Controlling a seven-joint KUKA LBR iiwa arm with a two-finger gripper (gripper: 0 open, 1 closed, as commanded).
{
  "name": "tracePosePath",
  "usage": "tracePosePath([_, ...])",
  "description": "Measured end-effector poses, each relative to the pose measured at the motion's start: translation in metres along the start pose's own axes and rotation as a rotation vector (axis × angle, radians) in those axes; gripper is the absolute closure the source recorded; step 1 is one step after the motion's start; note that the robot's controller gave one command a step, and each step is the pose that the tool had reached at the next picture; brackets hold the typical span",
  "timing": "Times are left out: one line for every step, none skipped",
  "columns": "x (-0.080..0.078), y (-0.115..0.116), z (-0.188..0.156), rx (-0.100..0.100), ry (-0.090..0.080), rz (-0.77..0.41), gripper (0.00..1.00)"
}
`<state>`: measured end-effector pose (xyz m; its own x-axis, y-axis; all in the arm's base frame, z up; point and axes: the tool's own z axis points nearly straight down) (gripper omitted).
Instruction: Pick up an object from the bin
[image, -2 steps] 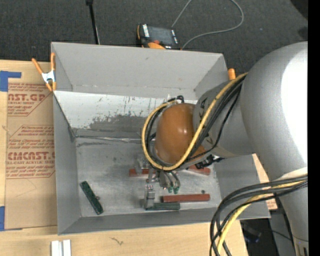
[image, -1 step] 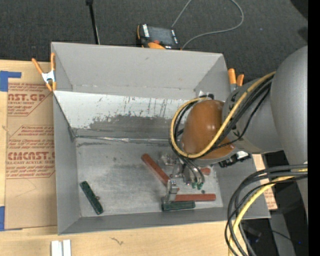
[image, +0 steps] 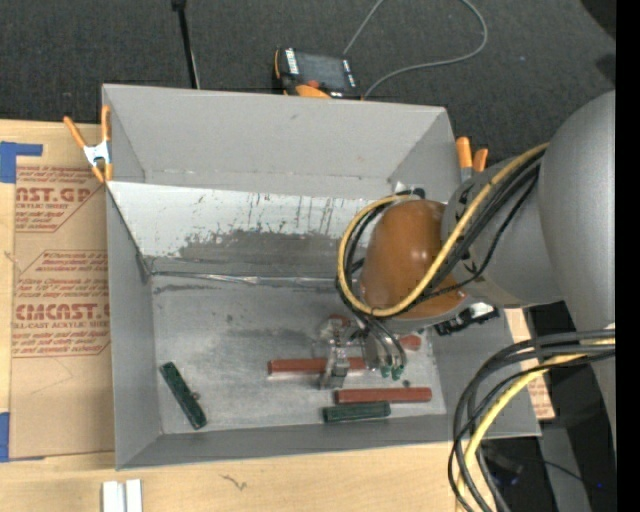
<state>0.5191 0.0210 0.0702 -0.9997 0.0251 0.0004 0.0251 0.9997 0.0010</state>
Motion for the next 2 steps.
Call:
tracePosePath([0.016, 0.016, -0.130, 0.000, -0.008, -0.009, 1.00])
tracePosePath([-0.011, 0.007, -0.212, 0.002, -0.007, -0.323, 1.00])
